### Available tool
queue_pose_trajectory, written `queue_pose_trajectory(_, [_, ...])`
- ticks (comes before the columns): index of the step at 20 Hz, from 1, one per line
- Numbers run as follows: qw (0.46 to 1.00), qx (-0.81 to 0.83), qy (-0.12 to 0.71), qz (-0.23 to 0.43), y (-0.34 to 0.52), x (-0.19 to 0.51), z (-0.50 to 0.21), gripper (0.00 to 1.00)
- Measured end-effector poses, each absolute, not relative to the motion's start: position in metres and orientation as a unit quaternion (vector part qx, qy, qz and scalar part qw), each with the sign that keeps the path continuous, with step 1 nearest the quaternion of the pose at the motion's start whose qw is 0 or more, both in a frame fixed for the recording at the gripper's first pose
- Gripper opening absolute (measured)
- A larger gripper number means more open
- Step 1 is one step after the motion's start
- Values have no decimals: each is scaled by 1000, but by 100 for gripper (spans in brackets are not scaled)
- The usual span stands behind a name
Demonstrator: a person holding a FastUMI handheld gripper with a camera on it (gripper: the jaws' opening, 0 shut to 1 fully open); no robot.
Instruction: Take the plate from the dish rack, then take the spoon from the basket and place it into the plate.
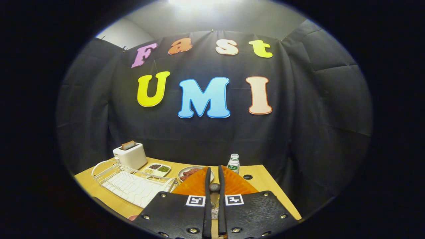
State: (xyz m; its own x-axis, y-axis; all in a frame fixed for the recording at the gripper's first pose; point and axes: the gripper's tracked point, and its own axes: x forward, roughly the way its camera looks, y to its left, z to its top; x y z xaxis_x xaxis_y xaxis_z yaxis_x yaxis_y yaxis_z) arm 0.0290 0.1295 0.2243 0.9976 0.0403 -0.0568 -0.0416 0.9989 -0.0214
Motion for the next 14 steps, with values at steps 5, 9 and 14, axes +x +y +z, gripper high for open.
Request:
queue_pose_trajectory(5, [999, 13, 41, -8, 132, -12, 221, 7])
queue_pose_trajectory(9, [998, 13, 59, -20, 144, -44, 206, 8])
queue_pose_trajectory(14, [996, 11, 82, -10, 171, -67, 186, 8])
